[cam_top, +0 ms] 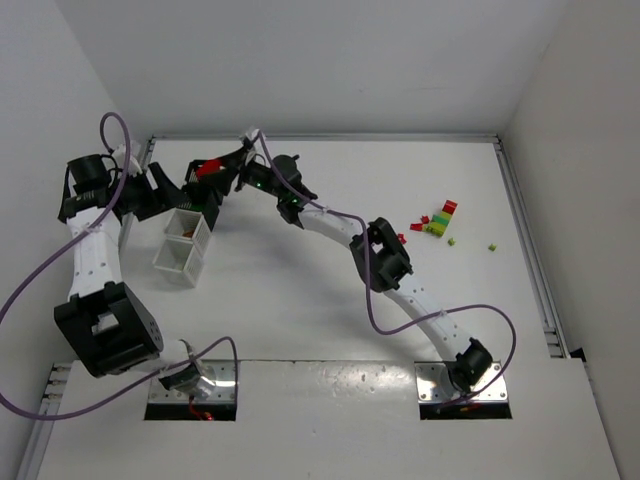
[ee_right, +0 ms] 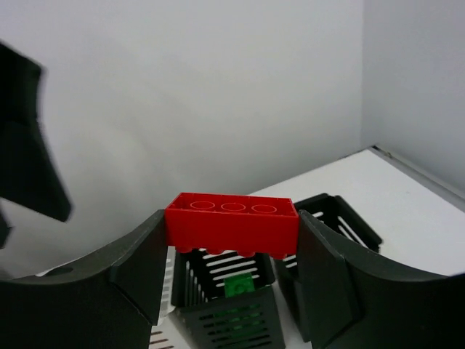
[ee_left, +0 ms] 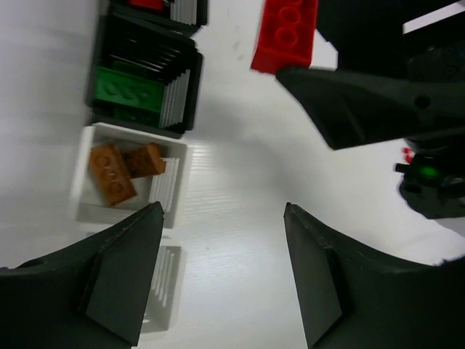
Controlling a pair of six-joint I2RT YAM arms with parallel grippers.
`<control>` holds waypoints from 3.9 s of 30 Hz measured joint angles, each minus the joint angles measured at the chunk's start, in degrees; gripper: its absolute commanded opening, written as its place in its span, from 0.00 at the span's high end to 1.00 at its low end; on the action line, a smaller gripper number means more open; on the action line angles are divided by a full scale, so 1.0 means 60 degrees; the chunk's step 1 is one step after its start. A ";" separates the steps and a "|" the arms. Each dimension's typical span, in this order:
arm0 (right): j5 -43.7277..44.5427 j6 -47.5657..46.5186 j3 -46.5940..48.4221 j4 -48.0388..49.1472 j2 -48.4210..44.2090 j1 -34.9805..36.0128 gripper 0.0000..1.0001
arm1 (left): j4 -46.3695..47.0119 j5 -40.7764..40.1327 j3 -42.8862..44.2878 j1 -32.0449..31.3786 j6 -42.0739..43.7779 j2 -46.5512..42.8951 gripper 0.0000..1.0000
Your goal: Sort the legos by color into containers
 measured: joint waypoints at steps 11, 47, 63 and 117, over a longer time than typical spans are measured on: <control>-0.1366 -0.0113 -0.2841 0.1446 -0.1013 0.0073 1.00 | 0.1891 0.3617 0.0692 0.0470 -0.2637 0.2182 0.26; -0.2667 -0.0051 -0.5074 0.3493 -0.2958 0.0455 0.92 | 0.3701 0.6280 -0.0678 -0.0645 -0.4543 0.2237 0.75; -0.2255 -0.1158 -1.1599 0.3005 -0.8025 -0.0175 0.07 | 0.3901 0.6623 0.0586 -0.0765 -0.4204 0.2361 0.96; 0.2524 -0.3781 -1.1402 -0.6328 -0.9956 -0.3523 0.04 | 0.3286 -0.3410 0.5676 -0.2626 -0.1118 0.6014 0.18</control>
